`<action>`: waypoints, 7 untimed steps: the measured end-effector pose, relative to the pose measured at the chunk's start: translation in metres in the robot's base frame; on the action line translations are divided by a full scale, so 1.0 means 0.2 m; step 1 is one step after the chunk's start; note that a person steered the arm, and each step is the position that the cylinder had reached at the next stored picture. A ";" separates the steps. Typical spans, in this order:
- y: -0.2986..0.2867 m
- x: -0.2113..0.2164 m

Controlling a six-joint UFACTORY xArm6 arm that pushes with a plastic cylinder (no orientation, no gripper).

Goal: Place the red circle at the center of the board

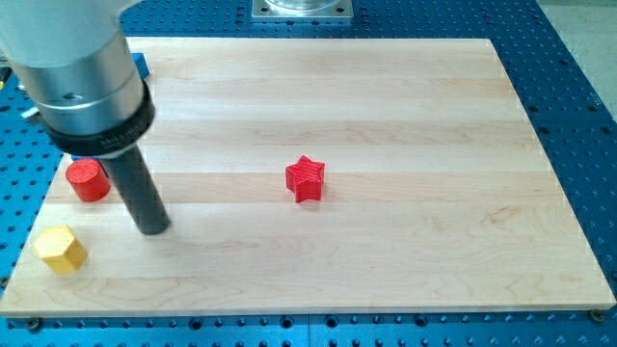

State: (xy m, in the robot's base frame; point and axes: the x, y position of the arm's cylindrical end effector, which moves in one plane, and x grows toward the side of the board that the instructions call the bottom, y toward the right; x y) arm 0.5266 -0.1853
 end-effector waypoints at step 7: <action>0.65 -0.10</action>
State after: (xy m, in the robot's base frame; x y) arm 0.5064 -0.0560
